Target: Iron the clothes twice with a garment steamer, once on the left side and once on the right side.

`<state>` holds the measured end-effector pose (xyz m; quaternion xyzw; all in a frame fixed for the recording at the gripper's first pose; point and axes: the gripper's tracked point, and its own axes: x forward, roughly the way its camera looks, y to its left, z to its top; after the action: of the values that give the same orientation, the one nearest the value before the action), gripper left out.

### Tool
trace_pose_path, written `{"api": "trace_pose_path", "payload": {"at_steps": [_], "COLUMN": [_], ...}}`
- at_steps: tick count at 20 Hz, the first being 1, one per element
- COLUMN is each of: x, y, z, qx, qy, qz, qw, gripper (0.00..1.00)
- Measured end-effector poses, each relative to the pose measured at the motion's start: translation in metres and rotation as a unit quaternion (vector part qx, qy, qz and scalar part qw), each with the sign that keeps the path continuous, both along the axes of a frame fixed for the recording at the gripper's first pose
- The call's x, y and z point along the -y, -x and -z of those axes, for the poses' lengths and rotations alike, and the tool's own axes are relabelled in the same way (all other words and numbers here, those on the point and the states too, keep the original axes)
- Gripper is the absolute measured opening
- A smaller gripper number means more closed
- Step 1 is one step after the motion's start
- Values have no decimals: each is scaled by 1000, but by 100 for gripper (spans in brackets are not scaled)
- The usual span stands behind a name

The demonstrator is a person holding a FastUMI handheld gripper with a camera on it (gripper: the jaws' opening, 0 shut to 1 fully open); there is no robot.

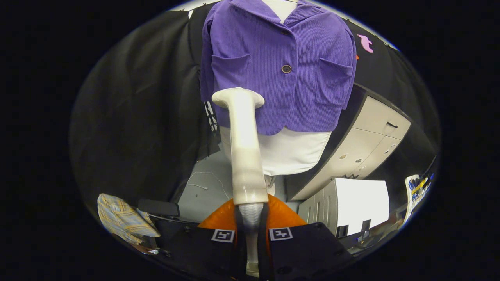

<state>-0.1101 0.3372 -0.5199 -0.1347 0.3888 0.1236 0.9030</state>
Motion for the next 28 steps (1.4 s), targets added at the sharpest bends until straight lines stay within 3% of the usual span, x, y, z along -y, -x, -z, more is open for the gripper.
{"api": "trace_pose_path", "payload": {"at_steps": [12, 23, 28], "x": [30, 75, 117], "y": [-11, -32, -60], "z": [-54, -176, -241], "qx": [33, 130, 199], "qy": [-42, -104, -110], "qz": [-45, -28, 10], "qw": [998, 986, 974], "gripper": [19, 19, 19]}}
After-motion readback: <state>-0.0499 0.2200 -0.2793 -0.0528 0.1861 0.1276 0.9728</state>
